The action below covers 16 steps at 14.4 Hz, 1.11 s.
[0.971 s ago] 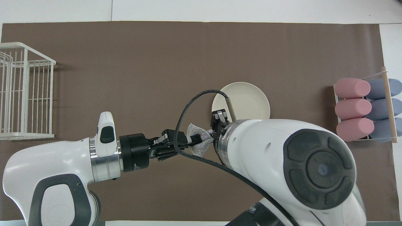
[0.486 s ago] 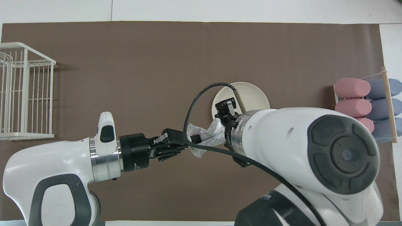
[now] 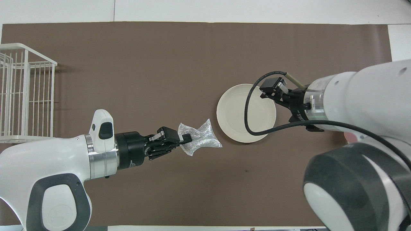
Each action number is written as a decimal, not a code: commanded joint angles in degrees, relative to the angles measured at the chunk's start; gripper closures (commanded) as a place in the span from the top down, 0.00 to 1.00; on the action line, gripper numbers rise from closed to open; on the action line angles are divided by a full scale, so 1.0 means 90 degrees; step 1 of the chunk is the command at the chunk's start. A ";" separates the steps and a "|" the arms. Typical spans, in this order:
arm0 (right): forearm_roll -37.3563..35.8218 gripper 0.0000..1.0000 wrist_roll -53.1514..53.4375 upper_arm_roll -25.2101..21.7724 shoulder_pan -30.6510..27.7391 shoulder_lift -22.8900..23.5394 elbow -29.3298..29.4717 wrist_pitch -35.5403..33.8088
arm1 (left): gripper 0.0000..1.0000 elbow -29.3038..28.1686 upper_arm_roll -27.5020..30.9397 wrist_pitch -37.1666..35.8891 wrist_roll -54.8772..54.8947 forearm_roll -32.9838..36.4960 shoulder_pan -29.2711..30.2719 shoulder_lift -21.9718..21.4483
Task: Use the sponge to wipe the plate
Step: 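Carry the scrubber toward the basket while the right gripper returns to rest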
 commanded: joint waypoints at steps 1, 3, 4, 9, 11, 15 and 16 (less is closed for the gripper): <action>0.0020 1.00 -0.2071 0.0065 -0.0791 -0.0031 0.0034 -0.0338 | 0.00 0.0013 -0.0028 -0.0703 -0.0469 0.1290 0.0448 0.0026; 0.0020 1.00 -0.3304 0.0065 -0.1202 -0.0031 0.0034 -0.0435 | 0.00 0.0101 -0.0028 -0.1251 -0.0811 0.2414 0.0731 0.0065; 0.0011 1.00 -0.3745 0.0055 -0.1329 -0.0031 0.0014 -0.0465 | 0.00 0.0198 -0.0028 -0.1514 -0.0977 0.2999 0.0781 0.0104; -0.0106 1.00 -0.5816 -0.0022 -0.1848 0.0096 0.0111 -0.0505 | 0.00 0.1358 -0.0018 -0.3280 -0.1291 0.5481 0.1161 0.0815; -0.0408 1.00 -0.5976 -0.0043 -0.1761 0.0436 0.0723 -0.0805 | 0.00 0.1847 -0.0018 -0.3946 -0.1291 0.6166 0.1163 0.1147; -0.0458 1.00 -0.6316 -0.0752 -0.1390 0.0643 0.1106 -0.1467 | 0.00 0.2824 -0.0057 -0.5215 -0.1291 0.7893 0.1016 0.2035; -0.0487 1.00 -0.6550 -0.0997 -0.1312 0.0614 0.1137 -0.1771 | 0.00 0.2971 -0.0057 -0.5431 -0.1291 0.8323 0.0881 0.2202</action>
